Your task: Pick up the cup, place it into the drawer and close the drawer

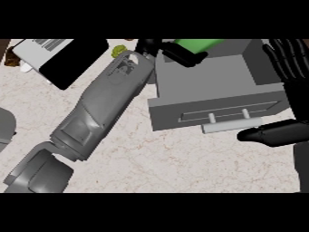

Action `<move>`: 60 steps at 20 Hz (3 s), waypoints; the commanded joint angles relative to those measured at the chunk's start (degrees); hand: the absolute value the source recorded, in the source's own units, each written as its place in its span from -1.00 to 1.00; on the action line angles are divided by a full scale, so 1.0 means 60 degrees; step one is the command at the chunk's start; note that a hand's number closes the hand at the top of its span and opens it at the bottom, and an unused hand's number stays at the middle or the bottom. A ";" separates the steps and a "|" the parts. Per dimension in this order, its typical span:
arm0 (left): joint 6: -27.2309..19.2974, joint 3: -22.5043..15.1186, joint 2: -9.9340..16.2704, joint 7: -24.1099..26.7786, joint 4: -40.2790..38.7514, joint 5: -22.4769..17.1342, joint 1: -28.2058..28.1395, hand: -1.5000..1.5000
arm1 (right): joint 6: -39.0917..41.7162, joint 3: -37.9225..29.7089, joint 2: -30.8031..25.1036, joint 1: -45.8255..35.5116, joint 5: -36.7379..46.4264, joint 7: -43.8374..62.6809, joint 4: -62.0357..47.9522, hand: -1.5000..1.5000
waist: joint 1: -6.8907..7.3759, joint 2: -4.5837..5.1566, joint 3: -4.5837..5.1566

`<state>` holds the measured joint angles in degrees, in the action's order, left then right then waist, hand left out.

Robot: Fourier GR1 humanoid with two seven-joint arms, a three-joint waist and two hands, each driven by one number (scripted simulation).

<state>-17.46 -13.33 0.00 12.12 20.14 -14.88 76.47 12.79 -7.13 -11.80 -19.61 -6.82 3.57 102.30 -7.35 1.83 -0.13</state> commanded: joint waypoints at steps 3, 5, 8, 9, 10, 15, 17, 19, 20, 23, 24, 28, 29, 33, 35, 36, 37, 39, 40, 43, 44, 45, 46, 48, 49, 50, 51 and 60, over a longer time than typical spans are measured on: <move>0.0464 -0.0949 0.0000 -0.0077 -0.0553 -0.0299 -0.0137 1.00 | 0.0140 0.0098 0.0052 -0.0207 0.0028 -0.0334 -0.0406 -1.00 | -0.0424 0.0137 -0.0009; 0.0354 -0.1171 0.0000 -0.0127 -0.0524 -0.0444 -0.0231 -1.00 | 0.0169 0.0343 0.0177 -0.0252 -0.0050 -0.0104 -0.0087 -1.00 | -0.0633 0.0120 -0.0002; 0.0347 -0.0930 0.0000 0.0579 -0.0233 -0.1029 -0.0693 -1.00 | 0.0367 0.0288 0.0097 -0.0536 -0.0339 -0.0041 -0.0115 -1.00 | -0.0840 0.0208 0.0009; 0.0154 -0.1040 0.0000 0.0528 -0.0094 -0.1171 -0.0657 -1.00 | 0.0591 0.0458 0.0162 -0.0582 -0.0481 -0.0063 -0.0340 -1.00 | -0.0823 0.0197 0.0004; 0.0300 -0.0996 0.0000 0.0587 0.0084 -0.1433 -0.0675 -1.00 | 0.0623 0.0609 0.0356 -0.0718 -0.0600 -0.0084 -0.0440 -1.00 | -0.0743 0.0188 0.0007; 0.0625 -0.0656 0.0000 0.1481 0.0437 -0.2273 -0.0714 -1.00 | 0.2069 0.1560 0.0367 -0.0879 -0.1596 0.0185 -0.0213 1.00 | -0.0835 0.0215 0.0023; 0.0569 -0.0393 0.0000 0.1542 0.0708 -0.2765 -0.0386 -1.00 | 0.2708 0.1771 0.0195 -0.0843 -0.2023 0.0297 -0.0385 1.00 | -0.0628 0.0129 0.0018; 0.0426 -0.0399 0.0000 0.2254 0.0744 -0.3076 -0.0891 -1.00 | 0.3068 0.2259 -0.0091 -0.0635 -0.1861 0.0821 -0.0303 1.00 | -0.0553 0.0082 0.0033; 0.0164 -0.0344 0.0000 0.2335 0.0744 -0.3170 -0.0681 -1.00 | 0.3506 0.2252 -0.0537 -0.0732 -0.1882 0.0948 -0.0444 1.00 | -0.0569 0.0099 0.0028; 0.0011 -0.0263 0.0000 0.2548 0.0561 -0.3308 -0.0780 -1.00 | 0.4550 0.2512 -0.1721 0.0066 -0.1331 0.1075 -0.0153 1.00 | -0.0233 -0.0060 0.0017; -0.0096 -0.0357 0.0000 0.2654 0.0503 -0.3317 -0.0651 -1.00 | 0.4544 0.2776 -0.1703 -0.0015 -0.0901 0.1101 -0.0312 1.00 | -0.0122 -0.0026 0.0015; -0.0112 -0.0200 0.0000 0.2819 0.0284 -0.3569 -0.0764 -1.00 | 0.3917 0.3032 -0.2040 0.0207 0.1104 0.1131 0.0281 -1.00 | 0.0375 -0.0139 0.0016; -0.0205 -0.0171 0.0000 0.2839 0.0274 -0.3633 -0.0688 -1.00 | 0.3614 0.3137 -0.1973 0.0276 0.1790 0.0844 0.0433 -1.00 | 0.0421 -0.0148 0.0010; 0.0094 -0.0227 0.0000 0.2890 0.0810 -0.3930 -0.1026 -1.00 | 0.2743 0.3447 -0.1880 0.0686 0.3587 -0.0036 -0.0985 -1.00 | 0.1006 -0.0215 0.0007; 0.0337 -0.0232 0.0003 0.3247 0.0826 -0.3975 -0.1474 -1.00 | 0.2159 0.4244 -0.1288 0.0639 0.4382 0.0108 -0.1578 -1.00 | 0.1113 -0.0215 0.0013; 0.0536 -0.0217 0.0002 0.3443 0.0874 -0.4101 -0.1725 -1.00 | 0.1887 0.4326 -0.1142 0.0400 0.4722 -0.0307 -0.2288 -1.00 | 0.1165 -0.0183 0.0011; 0.0508 -0.0050 0.0002 0.3543 0.0773 -0.3897 -0.1692 -1.00 | 0.1928 0.4371 -0.1432 0.0502 0.4993 -0.0574 -0.2613 -1.00 | 0.1259 -0.0205 0.0012; 0.1179 0.0026 0.0431 0.3386 0.1012 -0.3976 -0.2083 -1.00 | 0.1815 0.4463 -0.1299 0.0242 0.5142 -0.1280 -0.4003 -1.00 | 0.1513 -0.0197 0.0009; 0.0761 -0.0075 0.0250 0.3384 0.1198 -0.3861 -0.2151 -1.00 | 0.1657 0.4811 -0.1153 0.0013 0.5610 -0.1249 -0.4421 -1.00 | 0.1588 -0.0241 0.0009; 0.1068 0.0147 0.0608 0.3292 0.1432 -0.3989 -0.2281 -1.00 | 0.1222 0.4861 -0.0975 -0.0710 0.6194 -0.2051 -0.6349 1.00 | 0.1654 -0.0200 0.0006; 0.1017 -0.0031 0.0543 0.3287 0.1709 -0.3921 -0.2667 -1.00 | 0.1161 0.4396 -0.0974 -0.1212 0.6046 -0.1972 -0.7072 1.00 | 0.1944 -0.0219 0.0001; 0.0855 0.0051 0.0489 0.3440 0.1807 -0.3897 -0.2574 -1.00 | 0.0473 0.4840 -0.0350 -0.1211 0.6573 -0.2167 -0.7664 1.00 | 0.1796 -0.0207 0.0001; 0.1106 -0.0020 0.0636 0.3452 0.1989 -0.3884 -0.2868 -1.00 | 0.0739 0.4183 -0.1025 -0.1506 0.6214 -0.2900 -0.8363 1.00 | 0.1911 -0.0194 -0.0004; 0.1465 -0.0033 0.1200 0.2903 0.2401 -0.3969 -0.3198 -1.00 | 0.0061 0.4028 -0.0560 -0.1904 0.6358 -0.3057 -0.9100 1.00 | 0.2116 -0.0230 -0.0009; 0.1764 -0.0025 0.1173 0.3283 0.2405 -0.3972 -0.3566 -1.00 | 0.0022 0.3852 -0.0820 -0.2056 0.6335 -0.3678 -0.9593 1.00 | 0.2094 -0.0162 -0.0011; 0.1601 -0.0078 0.1191 0.3000 0.2537 -0.3963 -0.3610 -1.00 | 0.0027 0.3428 -0.0796 -0.2616 0.6054 -0.3807 -0.9767 1.00 | 0.2172 -0.0185 -0.0014; 0.1480 -0.0013 0.1252 0.2962 0.2686 -0.3999 -0.3568 -1.00 | -0.0067 0.3248 -0.0936 -0.2839 0.6038 -0.4094 -1.0151 1.00 | 0.2268 -0.0163 -0.0021; 0.2188 -0.0069 0.1767 0.2693 0.3544 -0.4110 -0.4182 -1.00 | -0.0877 0.1596 -0.1432 -0.5281 0.5498 -0.4092 -1.2339 1.00 | 0.2844 0.0043 -0.0029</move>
<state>-6.13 -14.11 8.56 29.32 39.44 -38.98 52.24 10.62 6.35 -18.16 -43.96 26.55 -22.00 33.62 7.74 1.54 -0.46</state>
